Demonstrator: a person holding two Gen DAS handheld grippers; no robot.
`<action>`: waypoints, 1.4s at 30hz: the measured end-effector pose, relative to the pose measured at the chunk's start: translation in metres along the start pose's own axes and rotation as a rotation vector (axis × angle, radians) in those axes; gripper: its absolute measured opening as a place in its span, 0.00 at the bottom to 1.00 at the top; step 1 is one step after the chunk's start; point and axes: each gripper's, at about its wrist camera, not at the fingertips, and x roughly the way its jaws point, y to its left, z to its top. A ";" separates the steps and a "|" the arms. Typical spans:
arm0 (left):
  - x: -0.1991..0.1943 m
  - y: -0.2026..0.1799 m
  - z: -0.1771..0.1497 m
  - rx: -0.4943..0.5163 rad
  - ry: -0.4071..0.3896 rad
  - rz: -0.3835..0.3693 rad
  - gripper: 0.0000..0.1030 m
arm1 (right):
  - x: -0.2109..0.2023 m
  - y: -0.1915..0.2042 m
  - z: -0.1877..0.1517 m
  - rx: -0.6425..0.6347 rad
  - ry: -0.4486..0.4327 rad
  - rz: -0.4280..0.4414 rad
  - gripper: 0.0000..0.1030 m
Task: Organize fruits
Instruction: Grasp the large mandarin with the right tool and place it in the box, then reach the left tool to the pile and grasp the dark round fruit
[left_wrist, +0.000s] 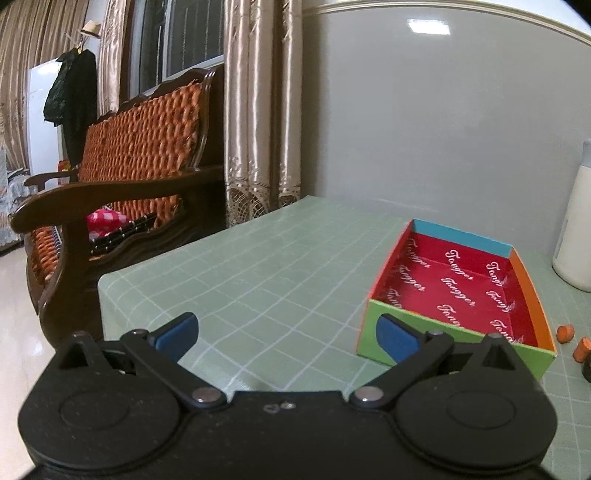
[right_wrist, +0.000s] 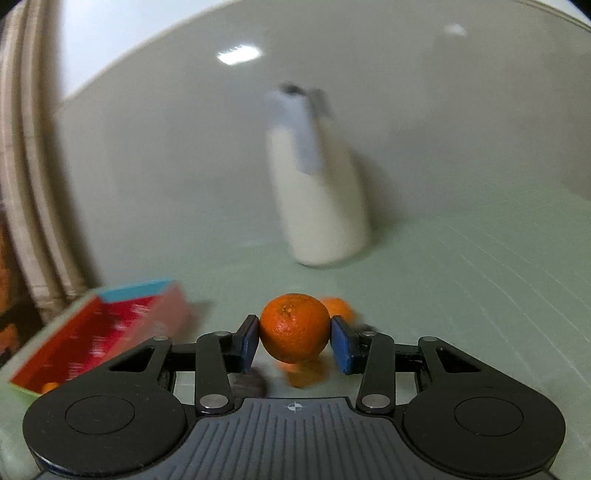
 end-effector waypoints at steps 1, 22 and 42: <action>0.000 0.001 0.000 0.000 0.001 0.004 0.94 | -0.002 0.008 -0.001 -0.014 -0.011 0.033 0.41; 0.006 0.004 -0.009 0.000 0.036 0.003 0.94 | 0.018 0.127 -0.037 -0.266 0.059 0.367 0.44; -0.012 -0.030 -0.012 0.081 -0.050 -0.083 0.94 | -0.020 0.045 -0.006 -0.137 -0.157 -0.001 1.00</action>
